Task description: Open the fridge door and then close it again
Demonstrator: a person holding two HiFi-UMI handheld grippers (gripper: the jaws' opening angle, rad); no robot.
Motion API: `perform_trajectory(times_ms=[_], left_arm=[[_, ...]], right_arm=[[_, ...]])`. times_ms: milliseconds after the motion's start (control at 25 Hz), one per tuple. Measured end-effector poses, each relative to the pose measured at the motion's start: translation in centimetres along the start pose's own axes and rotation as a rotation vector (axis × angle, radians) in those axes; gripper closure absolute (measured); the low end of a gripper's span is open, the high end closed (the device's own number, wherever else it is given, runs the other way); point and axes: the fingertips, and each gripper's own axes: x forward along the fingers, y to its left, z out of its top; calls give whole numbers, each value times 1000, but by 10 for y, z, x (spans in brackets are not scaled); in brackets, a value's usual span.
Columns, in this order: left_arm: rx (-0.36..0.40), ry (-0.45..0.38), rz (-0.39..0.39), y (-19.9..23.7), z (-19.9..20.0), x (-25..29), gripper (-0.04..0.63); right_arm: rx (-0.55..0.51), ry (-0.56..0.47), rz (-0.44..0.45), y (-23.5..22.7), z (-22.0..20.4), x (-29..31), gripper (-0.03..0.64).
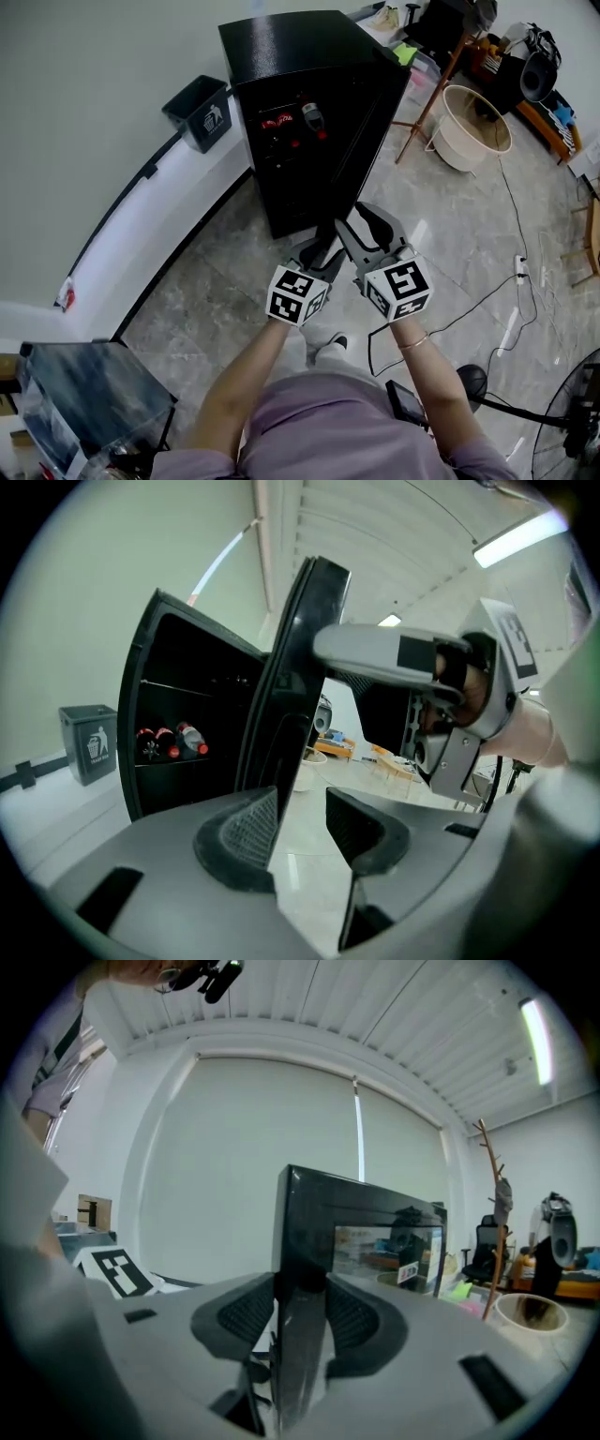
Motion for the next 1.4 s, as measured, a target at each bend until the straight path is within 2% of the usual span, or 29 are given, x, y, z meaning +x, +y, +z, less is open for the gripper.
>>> perform_trajectory(times_ms=[120, 200, 400, 560, 760, 880, 1000, 1120, 1280, 1400], left_arm=[[12, -13, 21, 3, 0, -12, 442], [19, -2, 22, 6, -2, -10, 416], [79, 42, -55, -17, -3, 20, 416], [100, 59, -87, -40, -5, 40, 446], [116, 69, -120, -74, -7, 60, 463], [115, 69, -129, -92, -7, 74, 463], [124, 70, -143, -108, -8, 89, 465], [133, 75, -159, -125, -9, 105, 465], [149, 77, -184, -146, -7, 127, 465], [162, 86, -207, -160, -6, 146, 465]], right_arm=[[17, -10, 17, -6, -3, -16, 448], [38, -16, 22, -11, -6, -27, 456], [89, -18, 17, -27, -15, -52, 460], [115, -13, -4, -44, -19, -73, 459], [162, -24, -68, -71, -26, -107, 460], [187, -67, -103, -86, -23, -128, 457], [178, -94, -120, -97, -19, -141, 368], [155, -80, -137, -108, -21, -145, 328], [123, -54, -190, -126, -28, -150, 331], [130, -40, -250, -151, -34, -158, 375]])
